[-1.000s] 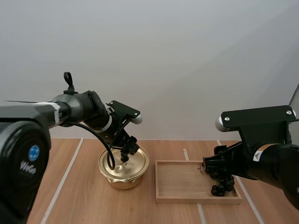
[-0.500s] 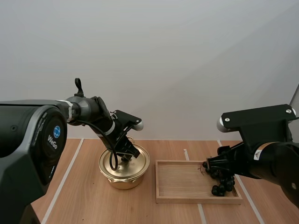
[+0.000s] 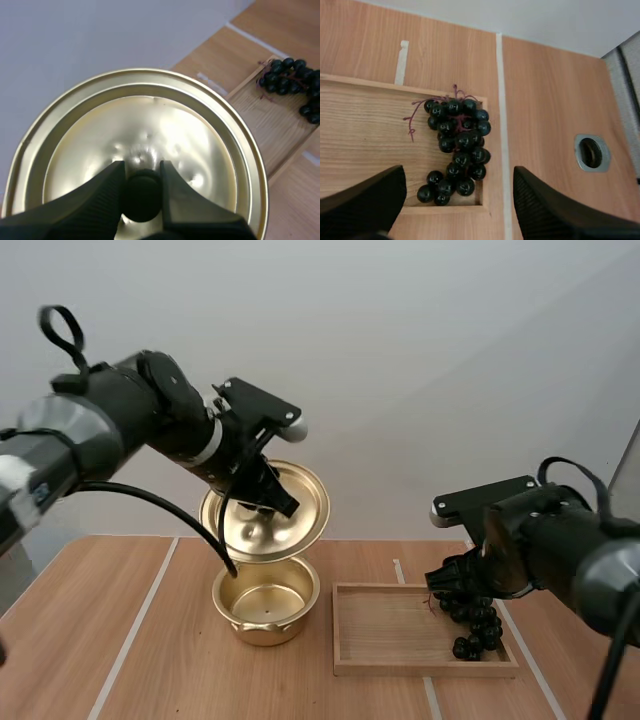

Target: Open the lid, put the grape in the pot, and close it

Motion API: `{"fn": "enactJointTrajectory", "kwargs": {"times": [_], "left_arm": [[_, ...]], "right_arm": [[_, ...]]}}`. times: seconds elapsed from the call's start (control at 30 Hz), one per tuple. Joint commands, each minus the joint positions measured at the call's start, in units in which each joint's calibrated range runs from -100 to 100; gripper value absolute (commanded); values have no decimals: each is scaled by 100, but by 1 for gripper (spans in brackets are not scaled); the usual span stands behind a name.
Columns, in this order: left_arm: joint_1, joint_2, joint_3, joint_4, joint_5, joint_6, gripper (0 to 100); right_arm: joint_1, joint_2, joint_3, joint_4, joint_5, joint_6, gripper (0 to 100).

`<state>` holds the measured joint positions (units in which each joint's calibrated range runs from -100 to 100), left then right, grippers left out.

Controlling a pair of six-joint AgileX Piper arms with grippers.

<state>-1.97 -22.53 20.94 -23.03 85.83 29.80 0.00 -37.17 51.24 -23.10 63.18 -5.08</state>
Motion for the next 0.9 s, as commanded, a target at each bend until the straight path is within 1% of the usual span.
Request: {"fn": "enactJointTrajectory", "kwargs": {"times": [0.0,0.13,0.17,0.23,0.37,0.5,0.6,0.63,0.67,0.7,0.8,0.83,0.87], "left_arm": [[10,-881,-332,45,421,-137,0],[10,-1475,-561,135,548,-181,0],[10,-1739,-703,207,623,-245,0],[10,-1964,-873,235,660,-266,0],[10,-2152,-1127,235,764,-335,0],[10,-2168,-1429,235,1368,-439,0],[10,-2221,-1557,260,1417,-435,0],[10,-2255,-1669,260,1417,-457,0],[10,-2251,-1721,272,1417,-469,0],[10,-2296,-1865,272,1417,-469,0],[10,-2380,-2421,272,1417,-579,0],[10,-2449,-2735,272,1417,-613,0],[10,-2478,-2938,286,1417,-664,0]], "right_arm": [[-67,695,-36,-59,-758,81,100],[-318,1451,-36,-44,-1553,82,100],[-429,1712,-36,-14,-1849,34,100],[-490,2033,-36,42,-2072,-52,100],[-490,2568,-36,78,-2561,-89,100],[-490,3171,-36,-124,-2973,-111,100],[-490,3485,-36,-101,-2939,-456,100],[-490,3535,-36,-60,-2815,-499,63],[-490,3535,-36,-8,-2755,-499,43],[-490,3502,-68,130,-2637,-499,0],[-490,3140,-127,538,-2484,-538,0],[-490,2856,-194,719,-2445,-538,0],[-490,2726,-230,776,-2421,-538,0]]}}
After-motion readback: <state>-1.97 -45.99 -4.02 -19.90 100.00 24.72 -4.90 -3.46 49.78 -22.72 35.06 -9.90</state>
